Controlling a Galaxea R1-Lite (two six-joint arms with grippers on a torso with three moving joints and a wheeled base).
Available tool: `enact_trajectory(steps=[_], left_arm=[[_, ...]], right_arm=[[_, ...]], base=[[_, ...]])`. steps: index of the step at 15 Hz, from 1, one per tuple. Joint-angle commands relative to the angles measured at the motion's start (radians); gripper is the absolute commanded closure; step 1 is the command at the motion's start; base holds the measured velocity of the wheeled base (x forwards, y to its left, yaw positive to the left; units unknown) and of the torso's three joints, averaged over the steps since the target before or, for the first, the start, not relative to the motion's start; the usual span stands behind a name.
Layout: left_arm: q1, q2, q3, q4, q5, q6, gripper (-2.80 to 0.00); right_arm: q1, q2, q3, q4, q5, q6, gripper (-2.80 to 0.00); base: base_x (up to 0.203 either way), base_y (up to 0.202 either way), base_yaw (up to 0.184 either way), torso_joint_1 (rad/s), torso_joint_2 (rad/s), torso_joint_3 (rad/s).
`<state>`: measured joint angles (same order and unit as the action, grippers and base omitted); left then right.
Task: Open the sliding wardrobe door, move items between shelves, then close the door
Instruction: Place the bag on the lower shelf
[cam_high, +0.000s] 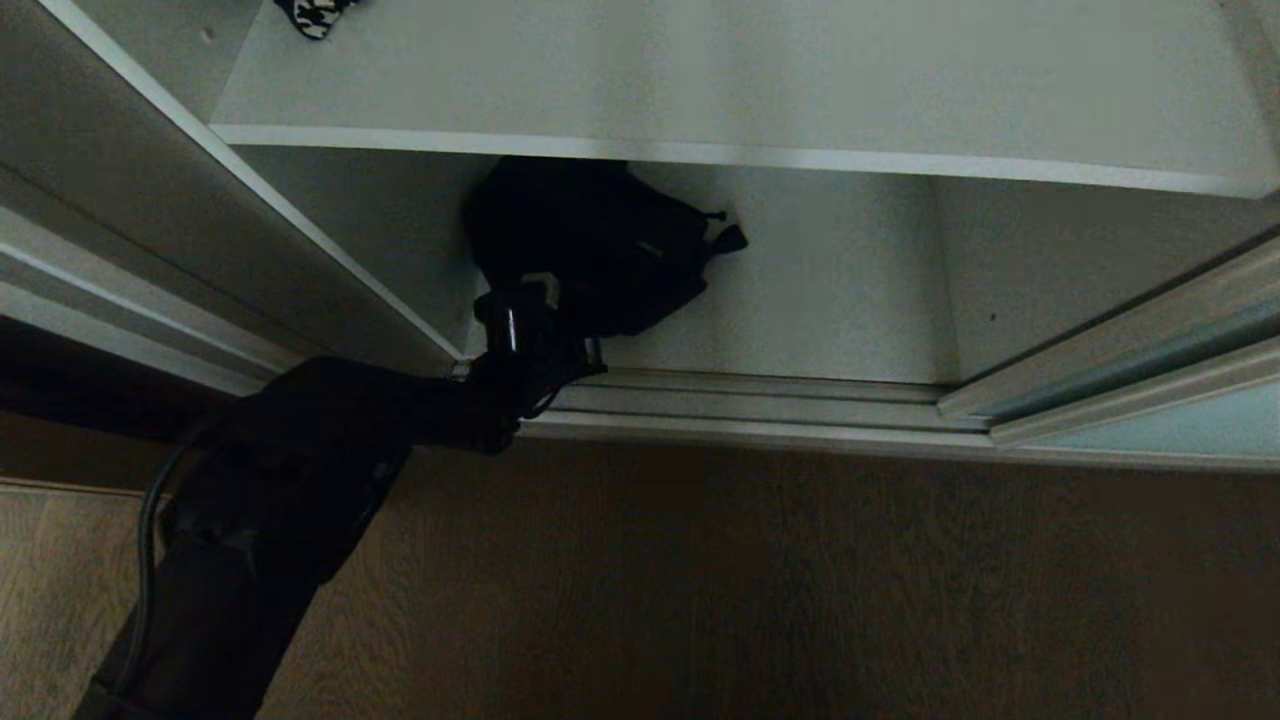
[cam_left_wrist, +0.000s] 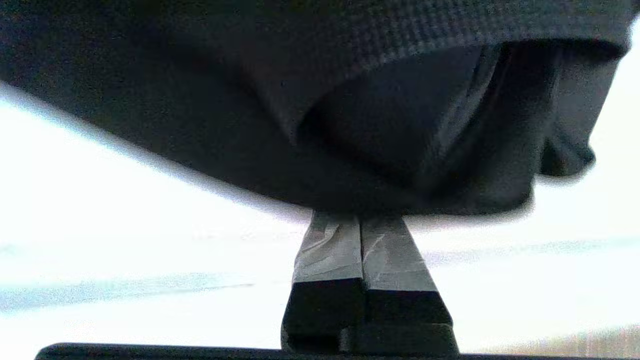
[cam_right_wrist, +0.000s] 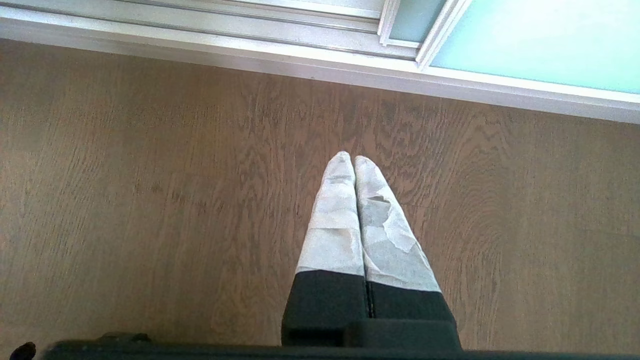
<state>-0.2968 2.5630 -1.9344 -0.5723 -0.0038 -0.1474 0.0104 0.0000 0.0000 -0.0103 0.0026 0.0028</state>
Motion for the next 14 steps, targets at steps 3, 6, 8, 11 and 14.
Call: enact_trajectory(steps=[3, 6, 8, 11, 14], left_arm=[[-0.002, -0.149, 0.055, 0.516, -0.047, -0.030, 0.00], [-0.002, -0.294, 0.153, 0.801, -0.199, -0.028, 0.00], [-0.003, -0.414, 0.282, 0.834, -0.221, -0.026, 0.00], [-0.003, -0.670, 0.439, 0.855, -0.219, -0.017, 0.00], [0.007, -0.937, 0.654, 0.870, -0.150, -0.018, 0.00]], right_arm=[[0.000, -0.003, 0.000, 0.000, 0.000, 0.000, 0.00], [0.000, -0.003, 0.000, 0.000, 0.000, -0.001, 0.00], [0.000, -0.003, 0.000, 0.000, 0.000, 0.000, 0.00], [0.000, -0.003, 0.000, 0.000, 0.000, 0.000, 0.00], [0.000, -0.003, 0.000, 0.000, 0.000, 0.000, 0.00]], base=[[0.000, 0.000, 0.000, 0.000, 0.00, 0.000], [0.000, 0.000, 0.000, 0.000, 0.00, 0.000], [0.000, 0.000, 0.000, 0.000, 0.00, 0.000], [0.000, 0.000, 0.000, 0.000, 0.00, 0.000], [0.000, 0.000, 0.000, 0.000, 0.00, 0.000]])
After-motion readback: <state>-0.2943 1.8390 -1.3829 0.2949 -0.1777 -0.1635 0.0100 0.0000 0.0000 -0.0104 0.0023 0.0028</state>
